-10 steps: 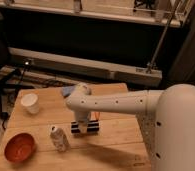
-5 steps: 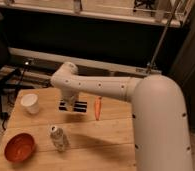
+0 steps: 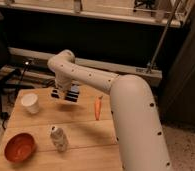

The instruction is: Place the eraser on the white sponge

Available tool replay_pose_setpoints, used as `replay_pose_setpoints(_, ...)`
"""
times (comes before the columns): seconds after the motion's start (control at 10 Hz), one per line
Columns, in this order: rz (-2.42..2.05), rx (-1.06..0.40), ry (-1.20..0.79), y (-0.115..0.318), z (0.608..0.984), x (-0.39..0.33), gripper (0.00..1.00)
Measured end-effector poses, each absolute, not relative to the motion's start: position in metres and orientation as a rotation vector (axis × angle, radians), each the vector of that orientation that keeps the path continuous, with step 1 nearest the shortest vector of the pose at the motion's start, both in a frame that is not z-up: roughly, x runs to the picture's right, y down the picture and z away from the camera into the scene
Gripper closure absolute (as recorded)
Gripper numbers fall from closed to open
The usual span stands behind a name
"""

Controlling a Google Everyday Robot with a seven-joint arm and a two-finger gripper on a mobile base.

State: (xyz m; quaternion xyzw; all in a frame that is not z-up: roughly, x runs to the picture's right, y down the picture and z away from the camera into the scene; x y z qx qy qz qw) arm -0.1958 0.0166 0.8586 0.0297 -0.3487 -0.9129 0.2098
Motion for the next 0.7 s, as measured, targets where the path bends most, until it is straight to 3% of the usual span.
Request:
replay_pose_setpoints(0.3, -2.493, 0.18, -1.121, -0.002, 0.87, -0.19, 1.0)
replay_pose_setpoints(0.7, -2.562, 0.115, -1.135, -0.027, 0.891, -0.186, 1.0)
